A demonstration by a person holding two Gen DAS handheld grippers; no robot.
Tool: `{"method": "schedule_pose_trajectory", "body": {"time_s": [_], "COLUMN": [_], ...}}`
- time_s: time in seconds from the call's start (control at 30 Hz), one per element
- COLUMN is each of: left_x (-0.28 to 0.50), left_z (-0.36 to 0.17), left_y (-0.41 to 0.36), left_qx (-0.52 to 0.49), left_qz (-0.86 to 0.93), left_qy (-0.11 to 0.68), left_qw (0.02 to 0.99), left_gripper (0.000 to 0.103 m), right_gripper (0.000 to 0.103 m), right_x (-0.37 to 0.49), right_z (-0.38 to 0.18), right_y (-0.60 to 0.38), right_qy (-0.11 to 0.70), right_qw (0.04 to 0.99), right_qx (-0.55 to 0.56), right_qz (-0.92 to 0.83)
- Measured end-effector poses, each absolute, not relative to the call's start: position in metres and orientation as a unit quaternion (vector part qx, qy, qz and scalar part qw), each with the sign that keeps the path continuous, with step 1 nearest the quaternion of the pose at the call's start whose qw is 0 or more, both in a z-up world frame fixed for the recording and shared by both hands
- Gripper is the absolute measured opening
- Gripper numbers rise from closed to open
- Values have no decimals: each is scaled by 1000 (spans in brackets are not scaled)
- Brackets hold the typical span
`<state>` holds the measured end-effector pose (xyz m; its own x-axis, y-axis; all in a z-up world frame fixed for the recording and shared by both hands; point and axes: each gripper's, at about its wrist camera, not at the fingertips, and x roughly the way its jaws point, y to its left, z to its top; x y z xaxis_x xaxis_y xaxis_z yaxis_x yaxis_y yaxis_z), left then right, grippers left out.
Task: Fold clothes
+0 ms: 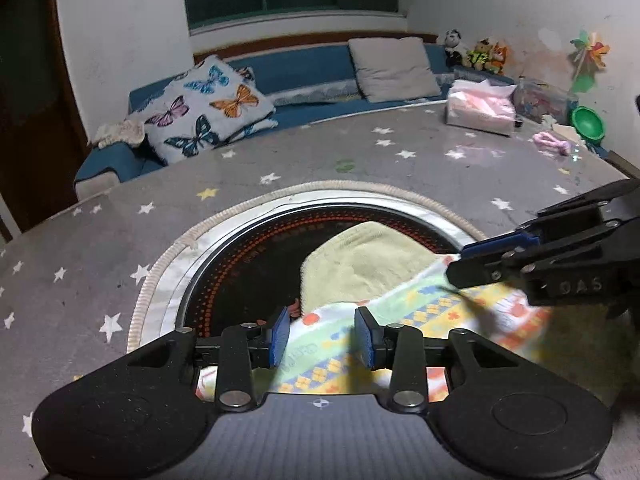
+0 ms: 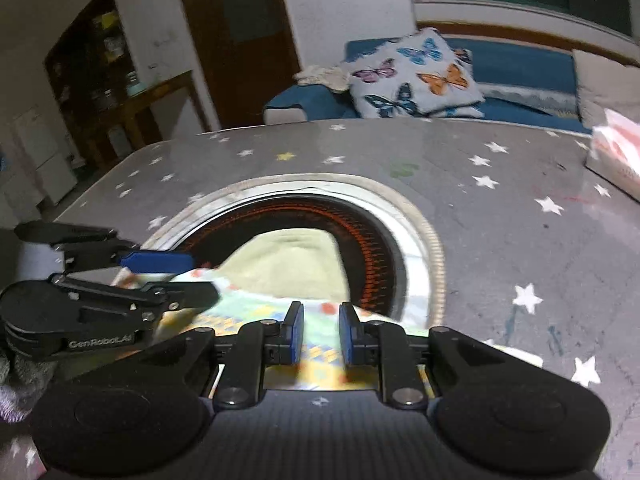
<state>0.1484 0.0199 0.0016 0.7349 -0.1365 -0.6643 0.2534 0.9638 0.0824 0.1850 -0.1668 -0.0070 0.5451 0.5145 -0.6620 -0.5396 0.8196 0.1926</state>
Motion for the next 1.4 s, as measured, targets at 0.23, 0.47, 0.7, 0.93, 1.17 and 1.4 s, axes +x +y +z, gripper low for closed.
{"method": "schedule_pose_trajectory", "body": {"time_s": [0.23, 0.47, 0.7, 0.93, 1.17, 1.4], "left_x": [106, 63, 38, 26, 17, 12], "left_z": [3, -8, -9, -12, -15, -16], "left_y": [14, 9, 17, 26, 33, 44], "left_qx": [111, 123, 100, 72, 44, 20], "left_qz": [-113, -114, -91, -70, -51, -27], "left_qy": [328, 319, 300, 298, 296, 299], "left_qw": [931, 933, 944, 949, 953, 954], "left_gripper": [39, 41, 51, 59, 66, 82], "right_gripper": [27, 35, 53, 69, 82, 93], "right_x": [142, 92, 65, 49, 39, 40], "right_z": [-5, -6, -5, -9, -16, -15], "right_y": [-151, -147, -155, -169, -197, -226], "right_qy": [359, 337, 325, 317, 323, 327], "right_qw": [869, 869, 873, 881, 887, 894], "right_qx": [-72, -111, -96, -73, -45, 4], "right_qz": [333, 345, 351, 345, 328, 306]}}
